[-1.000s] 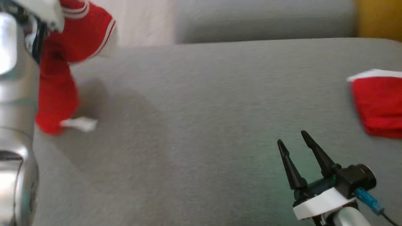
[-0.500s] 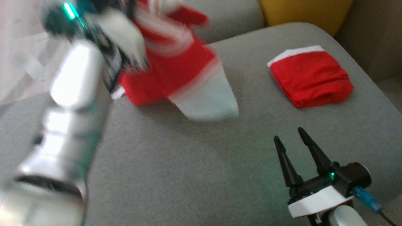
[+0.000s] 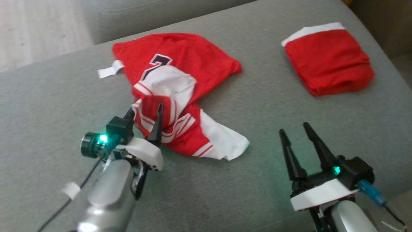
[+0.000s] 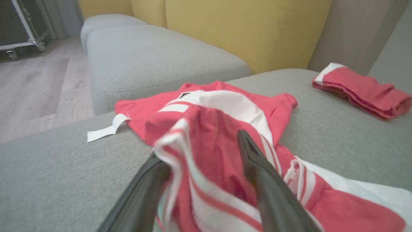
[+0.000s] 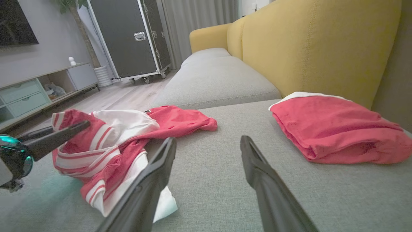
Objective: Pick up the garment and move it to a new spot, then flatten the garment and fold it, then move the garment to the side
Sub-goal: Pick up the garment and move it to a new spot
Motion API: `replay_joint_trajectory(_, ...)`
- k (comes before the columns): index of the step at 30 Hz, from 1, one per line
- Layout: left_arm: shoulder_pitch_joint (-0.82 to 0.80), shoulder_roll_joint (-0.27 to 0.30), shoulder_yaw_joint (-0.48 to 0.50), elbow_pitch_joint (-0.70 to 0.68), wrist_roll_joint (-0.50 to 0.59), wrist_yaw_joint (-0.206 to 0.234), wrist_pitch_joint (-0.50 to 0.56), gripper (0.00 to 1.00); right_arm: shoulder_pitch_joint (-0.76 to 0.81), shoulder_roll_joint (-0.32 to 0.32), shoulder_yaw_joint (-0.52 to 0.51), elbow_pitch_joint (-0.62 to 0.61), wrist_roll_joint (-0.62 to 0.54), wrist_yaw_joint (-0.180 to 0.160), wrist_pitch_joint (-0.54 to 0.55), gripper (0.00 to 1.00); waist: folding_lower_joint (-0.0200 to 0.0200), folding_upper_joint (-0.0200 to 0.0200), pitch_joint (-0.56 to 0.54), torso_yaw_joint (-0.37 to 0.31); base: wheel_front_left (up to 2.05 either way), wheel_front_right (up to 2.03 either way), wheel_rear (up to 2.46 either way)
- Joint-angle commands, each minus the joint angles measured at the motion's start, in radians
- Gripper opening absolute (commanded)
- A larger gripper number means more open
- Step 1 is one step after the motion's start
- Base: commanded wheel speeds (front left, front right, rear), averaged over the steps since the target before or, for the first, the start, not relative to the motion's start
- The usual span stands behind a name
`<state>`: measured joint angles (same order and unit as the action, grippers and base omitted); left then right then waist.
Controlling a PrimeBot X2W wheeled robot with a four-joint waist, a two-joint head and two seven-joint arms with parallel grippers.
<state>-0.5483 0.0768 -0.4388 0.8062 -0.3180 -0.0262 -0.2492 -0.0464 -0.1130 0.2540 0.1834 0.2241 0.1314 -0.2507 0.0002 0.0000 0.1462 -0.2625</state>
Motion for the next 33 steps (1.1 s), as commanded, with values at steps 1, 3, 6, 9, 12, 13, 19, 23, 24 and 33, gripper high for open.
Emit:
replay_joint_trajectory(1,-0.015,0.012,0.042,-0.058,0.004,0.012,-0.012,1.0,-0.001,0.001,0.016,-0.024,0.006,-0.001,-0.011,1.0,-0.0002,0.0,-0.03,0.04,0.0,0.0,0.0)
replay_joint_trajectory(3,0.053,0.004,0.064,-0.152,0.024,0.044,-0.012,1.0,0.011,0.0,0.002,-0.011,-0.003,-0.001,-0.011,1.0,-0.0002,0.0,-0.061,0.073,0.0,0.0,0.0)
replay_joint_trajectory(6,0.168,-0.006,0.09,-0.269,0.053,0.084,-0.012,1.0,0.034,-0.002,-0.026,-0.002,-0.016,-0.001,-0.011,1.0,-0.0002,0.0,-0.118,0.124,0.0,0.0,0.0)
replay_joint_trajectory(9,0.274,-0.012,0.119,-0.37,0.074,0.115,-0.012,1.0,0.055,-0.003,-0.053,-0.001,-0.028,-0.001,-0.011,1.0,-0.0002,0.0,-0.159,0.171,0.0,0.0,0.0)
replay_joint_trajectory(12,0.375,-0.015,0.155,-0.46,0.088,0.136,-0.012,1.0,0.078,0.001,-0.08,-0.005,-0.038,-0.001,-0.011,1.0,-0.0002,0.0,-0.194,0.21,0.0,0.0,0.0)
replay_joint_trajectory(13,0.409,-0.016,0.167,-0.491,0.094,0.14,-0.012,1.0,0.086,0.002,-0.086,-0.006,-0.042,-0.001,-0.011,1.0,-0.0002,0.0,-0.204,0.22,0.0,0.0,0.0)
replay_joint_trajectory(19,0.614,-0.021,0.244,-0.668,0.102,0.135,-0.012,1.0,0.151,0.009,-0.119,-0.022,-0.055,-0.001,-0.011,1.0,-0.0002,0.0,-0.261,0.26,0.0,0.0,0.0)
replay_joint_trajectory(23,0.722,-0.024,0.26,-0.756,0.14,0.147,-0.012,1.0,0.207,0.018,-0.135,-0.049,-0.057,-0.001,-0.011,1.0,-0.0002,0.0,-0.285,0.278,0.0,0.0,0.0)
replay_joint_trajectory(24,0.743,-0.024,0.262,-0.769,0.144,0.15,-0.013,1.0,0.221,0.02,-0.136,-0.055,-0.059,-0.001,-0.011,1.0,-0.0002,0.0,-0.289,0.281,0.0,0.0,0.0)
replay_joint_trajectory(33,0.798,-0.026,0.268,-0.798,0.182,0.154,-0.013,1.0,0.265,0.035,-0.143,-0.07,-0.07,-0.001,-0.011,1.0,-0.0002,0.0,-0.301,0.292,0.0,0.0,0.0)
